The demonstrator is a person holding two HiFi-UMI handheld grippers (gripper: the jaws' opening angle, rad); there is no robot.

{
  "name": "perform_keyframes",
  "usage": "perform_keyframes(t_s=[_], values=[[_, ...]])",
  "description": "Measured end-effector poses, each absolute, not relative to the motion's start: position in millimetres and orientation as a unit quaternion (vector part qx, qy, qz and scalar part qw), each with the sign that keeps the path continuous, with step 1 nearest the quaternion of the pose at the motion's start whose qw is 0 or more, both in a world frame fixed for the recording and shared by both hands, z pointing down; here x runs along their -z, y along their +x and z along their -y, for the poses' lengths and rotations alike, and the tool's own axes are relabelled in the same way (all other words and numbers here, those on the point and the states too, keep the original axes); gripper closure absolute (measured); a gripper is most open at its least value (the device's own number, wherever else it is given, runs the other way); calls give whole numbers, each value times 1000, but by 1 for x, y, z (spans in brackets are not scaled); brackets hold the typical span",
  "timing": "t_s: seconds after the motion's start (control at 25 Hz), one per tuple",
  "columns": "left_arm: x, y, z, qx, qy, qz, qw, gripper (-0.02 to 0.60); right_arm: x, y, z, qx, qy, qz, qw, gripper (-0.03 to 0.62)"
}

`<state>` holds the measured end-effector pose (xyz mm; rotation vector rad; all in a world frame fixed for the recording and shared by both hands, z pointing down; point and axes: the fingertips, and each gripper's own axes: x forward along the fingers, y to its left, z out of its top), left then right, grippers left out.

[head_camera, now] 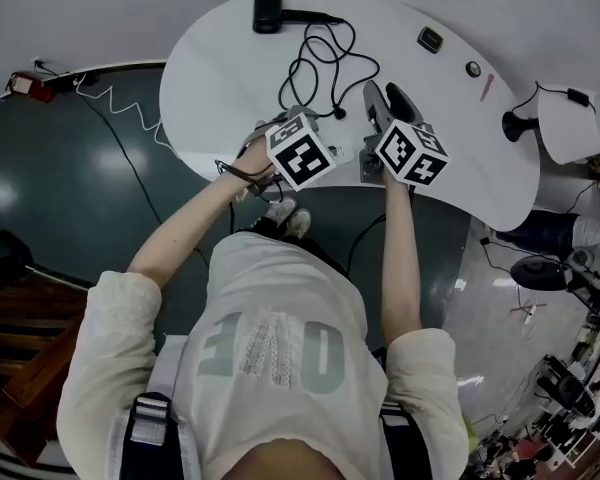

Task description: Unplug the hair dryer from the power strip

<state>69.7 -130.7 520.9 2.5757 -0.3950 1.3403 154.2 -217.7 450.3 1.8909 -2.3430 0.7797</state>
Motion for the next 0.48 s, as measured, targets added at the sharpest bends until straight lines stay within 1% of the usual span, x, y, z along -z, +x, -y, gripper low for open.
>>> perform_keyframes(t_s=[0.16,0.32,0.4,0.48], values=[[-437,78,172,-337,912,202,116,316,-383,159,216,-175,631,756,-1,413],[-352,75,187,-215,939,247,106,320,-310,157,205,-104,643,758,-29,414],[-313,69,189,-153,945,270,101,383,-274,154,196,-66,651,755,-45,414],[-280,60,189,-102,945,300,82,493,-243,151,185,-32,659,749,-64,414]])
